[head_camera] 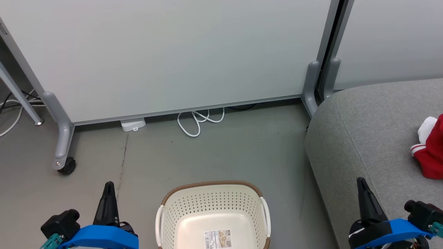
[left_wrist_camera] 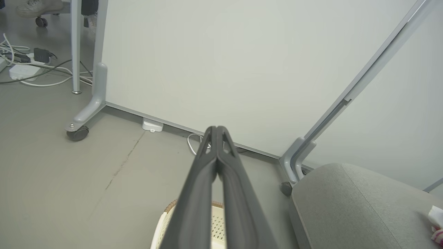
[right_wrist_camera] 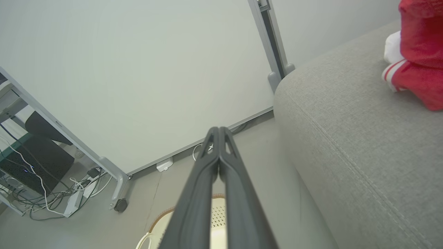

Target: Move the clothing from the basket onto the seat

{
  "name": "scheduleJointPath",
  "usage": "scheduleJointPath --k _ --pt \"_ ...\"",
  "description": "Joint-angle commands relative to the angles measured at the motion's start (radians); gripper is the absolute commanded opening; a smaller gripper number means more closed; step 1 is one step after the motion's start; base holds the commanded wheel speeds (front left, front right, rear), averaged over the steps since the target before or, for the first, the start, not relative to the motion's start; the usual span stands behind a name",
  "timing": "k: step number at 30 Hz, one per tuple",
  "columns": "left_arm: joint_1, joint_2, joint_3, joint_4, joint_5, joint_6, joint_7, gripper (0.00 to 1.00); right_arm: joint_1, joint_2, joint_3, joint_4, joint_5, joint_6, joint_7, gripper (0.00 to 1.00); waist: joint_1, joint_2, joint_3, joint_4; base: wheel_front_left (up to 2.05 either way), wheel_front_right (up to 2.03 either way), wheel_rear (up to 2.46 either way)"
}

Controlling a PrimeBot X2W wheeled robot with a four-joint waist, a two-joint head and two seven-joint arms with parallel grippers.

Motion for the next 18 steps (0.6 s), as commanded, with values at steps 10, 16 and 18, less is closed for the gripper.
scheduleJointPath --k 10,16,18 --pt "-0.041 0.001 0.019 -0.025 -0.186 -0.007 0.044 0.00 -0.036 -0.002 -0.011 -0.025 0.188 0.000 0.045 0.00 0.0000 -0.0001 0.002 -0.004 0.00 0.00 0.00" --pt "-0.046 0.001 0.026 -0.028 -0.273 -0.008 0.066 0.00 -0.041 -0.002 -0.015 -0.028 0.276 0.000 0.067 0.00 0.0000 -0.0001 0.003 -0.006 0.00 0.00 0.00" --pt "-0.048 0.001 0.028 -0.029 -0.300 -0.009 0.073 0.00 -0.042 -0.002 -0.016 -0.029 0.305 0.000 0.074 0.00 0.0000 -0.0001 0.004 -0.006 0.00 0.00 0.00"
